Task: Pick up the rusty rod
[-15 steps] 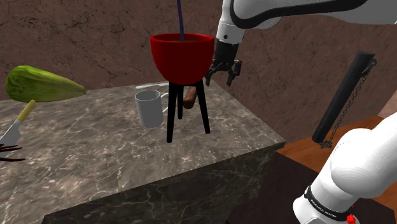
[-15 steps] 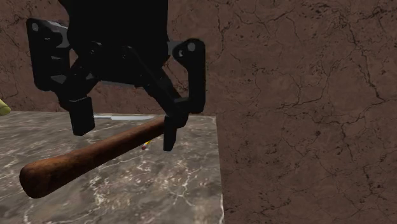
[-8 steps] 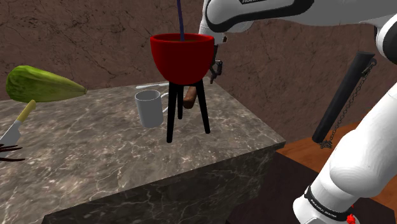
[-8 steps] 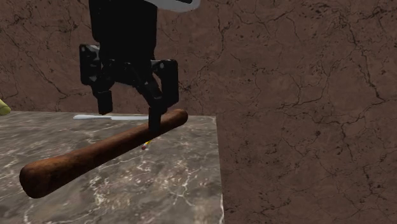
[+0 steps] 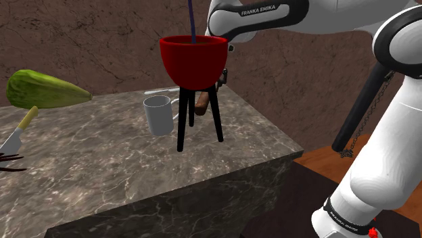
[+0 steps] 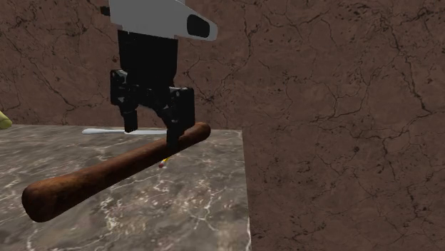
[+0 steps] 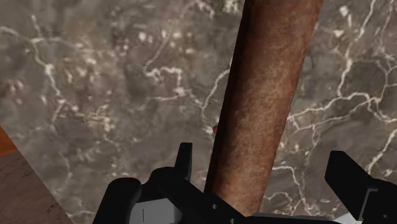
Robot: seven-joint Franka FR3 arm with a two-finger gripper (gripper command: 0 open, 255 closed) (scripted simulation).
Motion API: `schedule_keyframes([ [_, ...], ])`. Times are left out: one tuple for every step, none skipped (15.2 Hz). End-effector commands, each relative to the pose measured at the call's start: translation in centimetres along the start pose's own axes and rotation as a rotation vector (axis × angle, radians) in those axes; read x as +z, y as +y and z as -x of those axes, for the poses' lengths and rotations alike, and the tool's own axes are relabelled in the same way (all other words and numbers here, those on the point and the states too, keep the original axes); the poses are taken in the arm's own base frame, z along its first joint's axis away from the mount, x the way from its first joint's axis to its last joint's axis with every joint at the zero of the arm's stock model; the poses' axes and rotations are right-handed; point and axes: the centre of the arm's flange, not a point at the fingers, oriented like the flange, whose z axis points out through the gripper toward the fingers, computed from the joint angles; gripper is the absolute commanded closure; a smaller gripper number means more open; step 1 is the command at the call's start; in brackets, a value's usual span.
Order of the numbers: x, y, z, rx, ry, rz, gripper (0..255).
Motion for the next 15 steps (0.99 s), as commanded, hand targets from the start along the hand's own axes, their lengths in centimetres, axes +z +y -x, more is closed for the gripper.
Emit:
schedule_keyframes([
  [1.08, 0.27, 0.03, 0.001, 0.0, -0.001, 0],
  [1.6, 0.36, 0.05, 0.001, 0.0, -0.001, 0],
  [1.9, 0.43, 0.06, 0.001, 0.0, -0.001, 0],
  [1.9, 0.42, 0.06, 0.001, 0.0, -0.001, 0],
  [1.9, 0.47, 0.05, 0.001, 0.0, -0.001, 255],
  [1.91, 0.46, 0.07, 0.001, 0.0, -0.001, 255],
  [1.92, 0.47, 0.06, 0.001, 0.0, -0.001, 255],
  [1.91, 0.49, 0.06, 0.001, 0.0, -0.001, 255],
  [1.9, 0.48, 0.09, 0.001, 0.0, -0.001, 255],
  [1.9, 0.49, 0.1, 0.001, 0.0, -0.001, 255],
  [1.87, 0.5, 0.09, 0.001, 0.001, -0.001, 255],
  [1.89, 0.5, 0.08, 0.001, 0.001, -0.001, 255],
  [1.88, 0.48, 0.1, 0.001, 0.001, 0.0, 255],
  [1.9, 0.42, 0.06, 0.001, 0.0, -0.001, 255],
  [1.38, 0.32, 0.04, 0.001, 0.0, -0.001, 255],
])
